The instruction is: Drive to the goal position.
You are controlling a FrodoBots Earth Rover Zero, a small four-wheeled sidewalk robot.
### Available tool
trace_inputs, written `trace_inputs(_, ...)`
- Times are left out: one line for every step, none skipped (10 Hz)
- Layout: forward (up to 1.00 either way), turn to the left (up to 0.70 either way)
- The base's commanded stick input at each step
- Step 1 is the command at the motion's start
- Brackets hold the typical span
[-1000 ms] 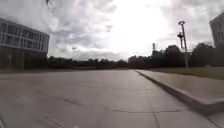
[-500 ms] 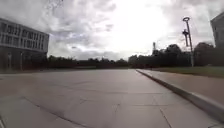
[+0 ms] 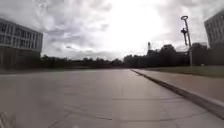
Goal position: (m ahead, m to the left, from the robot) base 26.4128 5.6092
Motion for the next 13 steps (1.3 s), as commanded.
trace_inputs(1.0, 0.0)
trace_inputs(1.0, 0.0)
trace_inputs(1.0, 0.0)
trace_inputs(1.0, -0.31)
trace_inputs(1.0, -0.4)
trace_inputs(1.0, -0.4)
trace_inputs(1.0, -0.4)
trace_inputs(1.0, -0.4)
trace_inputs(1.0, -0.4)
trace_inputs(1.0, -0.4)
trace_inputs(1.0, -0.36)
trace_inputs(1.0, -0.32)
trace_inputs(1.0, -0.27)
